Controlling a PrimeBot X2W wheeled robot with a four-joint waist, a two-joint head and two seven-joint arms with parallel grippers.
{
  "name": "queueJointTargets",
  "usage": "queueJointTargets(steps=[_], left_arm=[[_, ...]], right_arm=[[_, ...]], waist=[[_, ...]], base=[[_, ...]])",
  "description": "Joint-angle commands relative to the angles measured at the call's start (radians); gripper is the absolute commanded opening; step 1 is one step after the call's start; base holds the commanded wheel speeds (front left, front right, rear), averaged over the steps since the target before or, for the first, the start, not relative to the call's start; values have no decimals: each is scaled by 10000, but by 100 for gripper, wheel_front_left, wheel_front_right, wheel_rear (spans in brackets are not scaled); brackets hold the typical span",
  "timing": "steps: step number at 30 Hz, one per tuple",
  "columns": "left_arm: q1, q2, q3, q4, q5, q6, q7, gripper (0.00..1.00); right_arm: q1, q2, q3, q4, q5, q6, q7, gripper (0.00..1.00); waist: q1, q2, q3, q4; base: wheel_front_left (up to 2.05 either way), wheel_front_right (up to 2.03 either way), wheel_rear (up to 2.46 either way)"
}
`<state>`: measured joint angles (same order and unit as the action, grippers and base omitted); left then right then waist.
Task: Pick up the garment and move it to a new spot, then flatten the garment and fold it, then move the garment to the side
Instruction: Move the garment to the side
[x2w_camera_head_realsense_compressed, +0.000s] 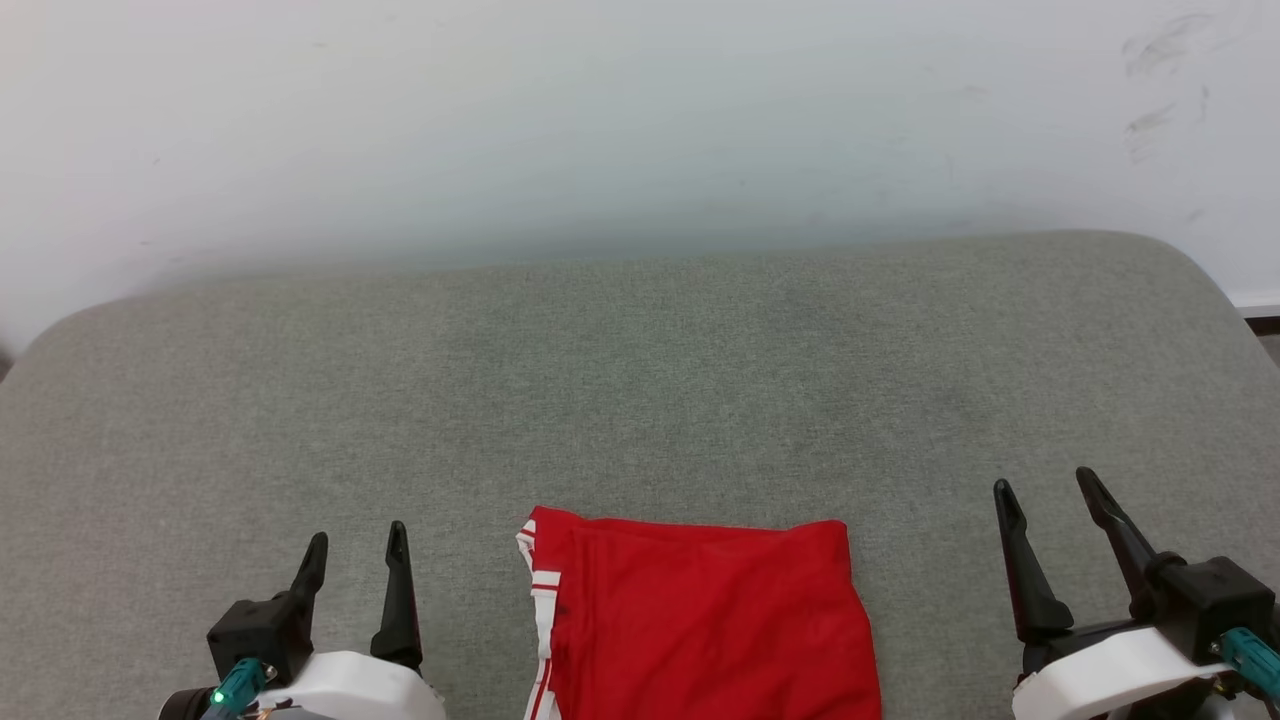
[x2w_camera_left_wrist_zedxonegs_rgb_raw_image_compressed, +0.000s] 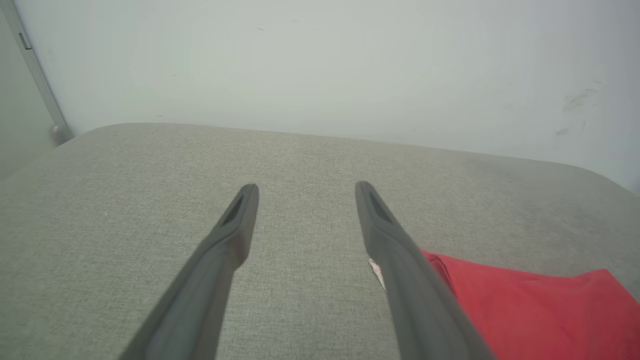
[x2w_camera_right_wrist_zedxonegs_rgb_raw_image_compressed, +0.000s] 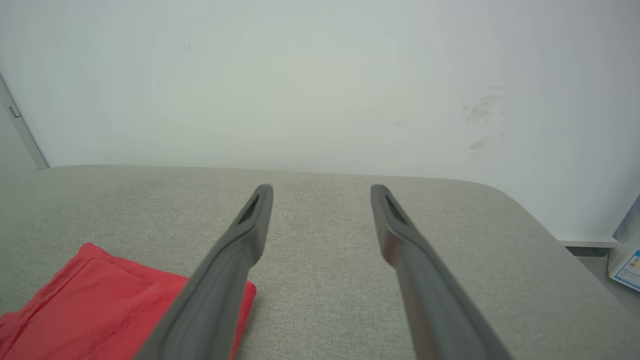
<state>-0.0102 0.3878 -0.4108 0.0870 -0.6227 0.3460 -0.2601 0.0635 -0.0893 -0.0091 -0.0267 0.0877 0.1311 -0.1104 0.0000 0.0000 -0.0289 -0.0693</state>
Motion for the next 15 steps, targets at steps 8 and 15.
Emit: queueJointTargets(steps=[8, 15], left_arm=[[8, -250, 294, 15, 250, -110, -68, 100], [-168, -494, 568, -50, 503, -282, -59, 100]], right_arm=[[108, -145, -190, 232, 779, -10, 486, 100], [-470, -1152, -1020, 1448, 2789, -7, 1649, 100]], waist=[[0, 0, 65, 23], [0, 0, 206, 373]], base=[[0, 0, 0], [0, 0, 0]])
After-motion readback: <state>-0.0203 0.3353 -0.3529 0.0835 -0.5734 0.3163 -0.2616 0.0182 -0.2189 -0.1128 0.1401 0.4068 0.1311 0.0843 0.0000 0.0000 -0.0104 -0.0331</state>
